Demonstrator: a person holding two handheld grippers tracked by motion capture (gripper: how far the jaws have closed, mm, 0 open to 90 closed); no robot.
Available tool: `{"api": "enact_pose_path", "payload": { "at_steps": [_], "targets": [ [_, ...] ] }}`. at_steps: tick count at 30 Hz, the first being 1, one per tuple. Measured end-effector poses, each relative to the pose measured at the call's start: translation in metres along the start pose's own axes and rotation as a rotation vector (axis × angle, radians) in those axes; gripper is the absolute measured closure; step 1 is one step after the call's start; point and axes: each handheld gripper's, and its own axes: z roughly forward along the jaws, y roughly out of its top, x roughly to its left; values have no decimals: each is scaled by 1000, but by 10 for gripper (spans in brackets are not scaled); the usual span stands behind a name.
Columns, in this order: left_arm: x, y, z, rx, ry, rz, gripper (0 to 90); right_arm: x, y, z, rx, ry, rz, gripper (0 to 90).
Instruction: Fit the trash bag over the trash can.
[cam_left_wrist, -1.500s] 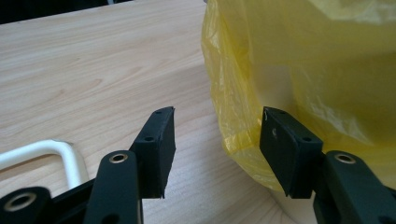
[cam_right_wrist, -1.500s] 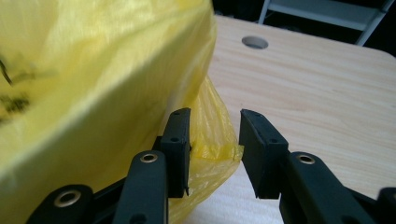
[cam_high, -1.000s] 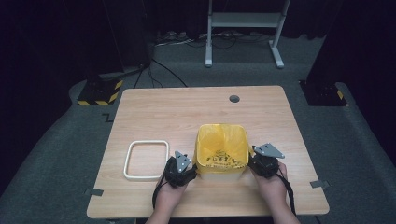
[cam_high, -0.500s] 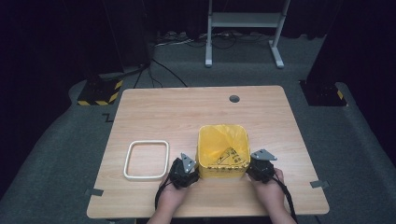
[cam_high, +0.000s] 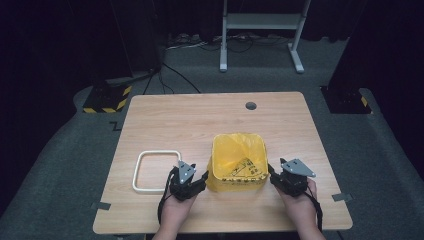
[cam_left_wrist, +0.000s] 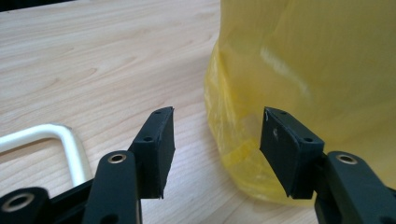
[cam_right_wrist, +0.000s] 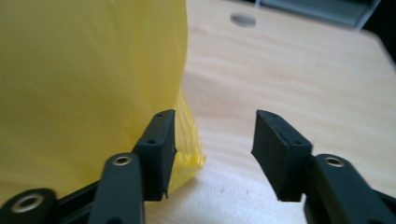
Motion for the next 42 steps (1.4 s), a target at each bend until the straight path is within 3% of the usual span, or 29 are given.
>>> {"api": "enact_pose_path", "payload": {
  "at_steps": [5, 8, 14, 21, 26, 32, 35, 42],
  "targets": [
    [-12, 6, 10, 16, -14, 22, 453, 9, 3, 0, -40, 54, -31, 442],
    [-16, 9, 18, 24, -41, 20, 458, 5, -2, 2, -32, 39, -33, 447],
    [-42, 25, 43, 36, -83, 90, 437, -30, -13, 0, -7, 6, -1, 400],
    [-68, 41, 69, 38, -135, 111, 421, -68, -24, -12, 3, -46, 15, 389],
    [-78, 48, 79, 40, -145, 130, 419, -84, -28, -16, 0, -64, 34, 381],
    [-76, 50, 83, 43, -139, 134, 413, -87, -29, -12, 8, -69, 47, 385],
    [-72, 47, 79, 51, -97, 185, 383, -88, -29, -12, 14, -74, 68, 336],
    [-32, 28, 47, 38, -36, 140, 326, -92, -35, -17, 41, -92, 89, 303]
  ]
}}
